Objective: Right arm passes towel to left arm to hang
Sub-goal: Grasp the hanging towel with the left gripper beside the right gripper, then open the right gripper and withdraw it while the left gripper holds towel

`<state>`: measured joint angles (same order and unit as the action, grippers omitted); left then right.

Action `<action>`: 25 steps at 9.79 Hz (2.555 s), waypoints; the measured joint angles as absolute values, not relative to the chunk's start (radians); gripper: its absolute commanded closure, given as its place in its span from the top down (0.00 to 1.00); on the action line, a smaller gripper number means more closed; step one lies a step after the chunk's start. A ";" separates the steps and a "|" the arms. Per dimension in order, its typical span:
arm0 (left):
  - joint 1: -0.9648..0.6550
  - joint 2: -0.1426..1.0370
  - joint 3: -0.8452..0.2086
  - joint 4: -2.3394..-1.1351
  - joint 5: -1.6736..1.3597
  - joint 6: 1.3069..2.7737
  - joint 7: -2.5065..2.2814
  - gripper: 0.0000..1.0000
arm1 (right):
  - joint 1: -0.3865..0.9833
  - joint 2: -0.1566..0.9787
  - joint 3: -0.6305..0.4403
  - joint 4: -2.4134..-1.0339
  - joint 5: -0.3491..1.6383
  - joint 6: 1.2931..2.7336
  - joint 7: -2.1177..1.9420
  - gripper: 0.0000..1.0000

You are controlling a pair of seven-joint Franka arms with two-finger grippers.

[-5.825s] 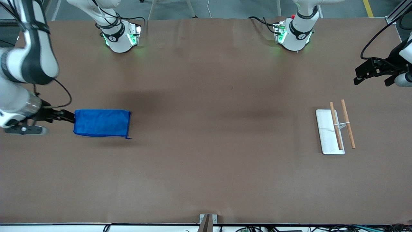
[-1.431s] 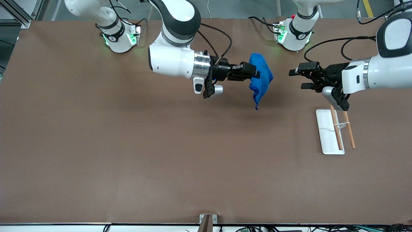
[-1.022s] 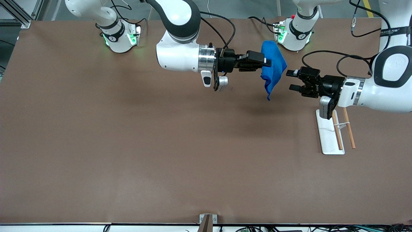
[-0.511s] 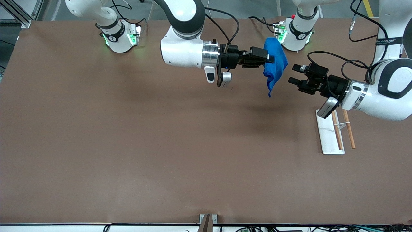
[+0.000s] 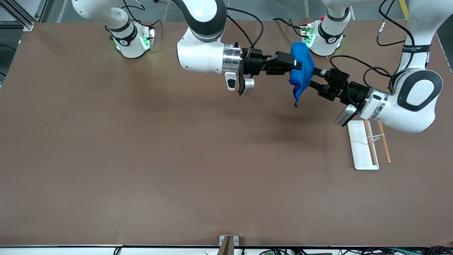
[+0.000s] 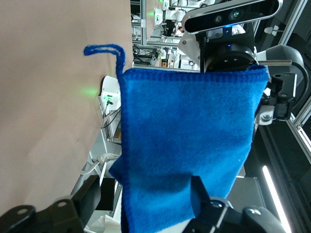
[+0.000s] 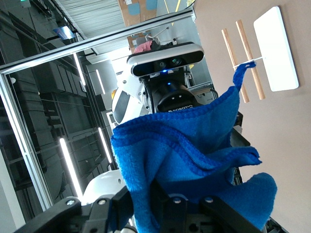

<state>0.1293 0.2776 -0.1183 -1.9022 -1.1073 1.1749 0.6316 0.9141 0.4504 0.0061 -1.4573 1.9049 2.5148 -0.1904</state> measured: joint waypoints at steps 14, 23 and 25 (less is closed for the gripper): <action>0.157 0.261 -0.112 -1.808 -1.105 1.151 0.531 0.00 | 0.916 0.451 -0.006 -1.455 1.887 2.539 -0.191 1.00; 0.164 0.261 -0.090 -1.548 -0.736 1.292 0.452 0.00 | 0.661 0.469 -0.092 -1.575 0.978 2.535 -0.190 1.00; 0.161 0.262 -0.081 -1.540 -0.615 1.406 0.451 0.00 | 0.658 0.471 -0.192 -1.626 0.874 2.535 -0.192 1.00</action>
